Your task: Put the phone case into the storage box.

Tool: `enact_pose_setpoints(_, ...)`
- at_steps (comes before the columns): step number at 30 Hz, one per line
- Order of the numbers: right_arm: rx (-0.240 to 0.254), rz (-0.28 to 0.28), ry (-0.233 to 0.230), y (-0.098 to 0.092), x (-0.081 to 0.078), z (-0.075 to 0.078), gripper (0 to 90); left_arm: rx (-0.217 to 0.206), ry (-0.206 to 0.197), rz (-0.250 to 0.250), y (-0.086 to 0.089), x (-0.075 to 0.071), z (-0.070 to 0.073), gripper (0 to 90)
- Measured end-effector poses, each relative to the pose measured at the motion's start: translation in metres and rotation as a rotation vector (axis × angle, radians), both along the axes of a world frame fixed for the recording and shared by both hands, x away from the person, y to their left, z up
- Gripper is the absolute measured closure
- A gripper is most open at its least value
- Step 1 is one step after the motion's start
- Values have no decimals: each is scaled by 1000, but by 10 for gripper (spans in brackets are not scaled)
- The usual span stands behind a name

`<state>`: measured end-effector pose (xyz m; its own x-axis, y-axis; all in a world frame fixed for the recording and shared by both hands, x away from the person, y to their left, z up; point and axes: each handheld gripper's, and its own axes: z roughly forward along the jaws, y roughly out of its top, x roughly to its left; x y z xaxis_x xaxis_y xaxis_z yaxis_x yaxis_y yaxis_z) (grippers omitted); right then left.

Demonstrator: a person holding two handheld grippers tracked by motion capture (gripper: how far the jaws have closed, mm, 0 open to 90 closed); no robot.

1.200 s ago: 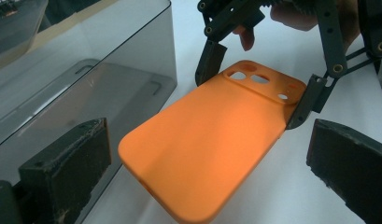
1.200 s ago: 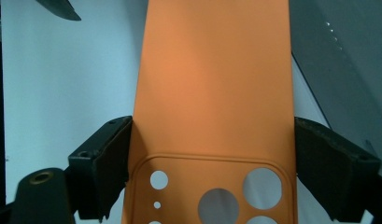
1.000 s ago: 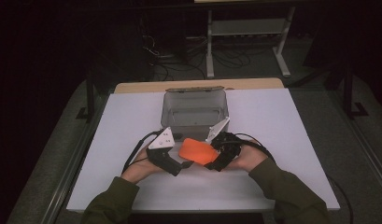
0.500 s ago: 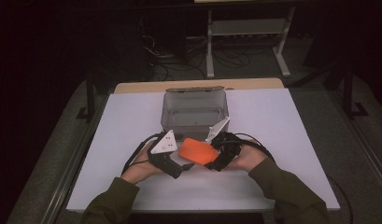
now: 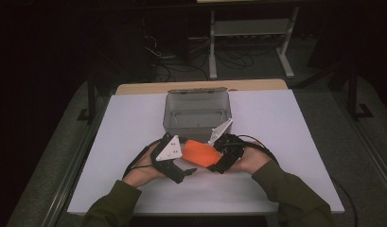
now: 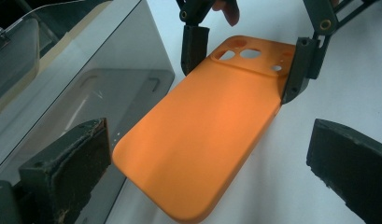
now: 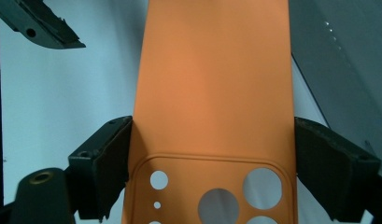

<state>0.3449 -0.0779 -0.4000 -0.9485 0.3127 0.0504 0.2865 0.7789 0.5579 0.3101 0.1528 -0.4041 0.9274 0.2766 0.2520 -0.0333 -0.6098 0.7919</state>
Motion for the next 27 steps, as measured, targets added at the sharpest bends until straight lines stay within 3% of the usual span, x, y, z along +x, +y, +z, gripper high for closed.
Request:
enact_pose_setpoints(16,5,-9,-2,-2,0,1,152,95,-110,-17,-6,-7,-1,0)
enact_pose_setpoints(27,8,-8,-2,-1,1,1,152,153,-161,-27,-10,-10,-4,0)
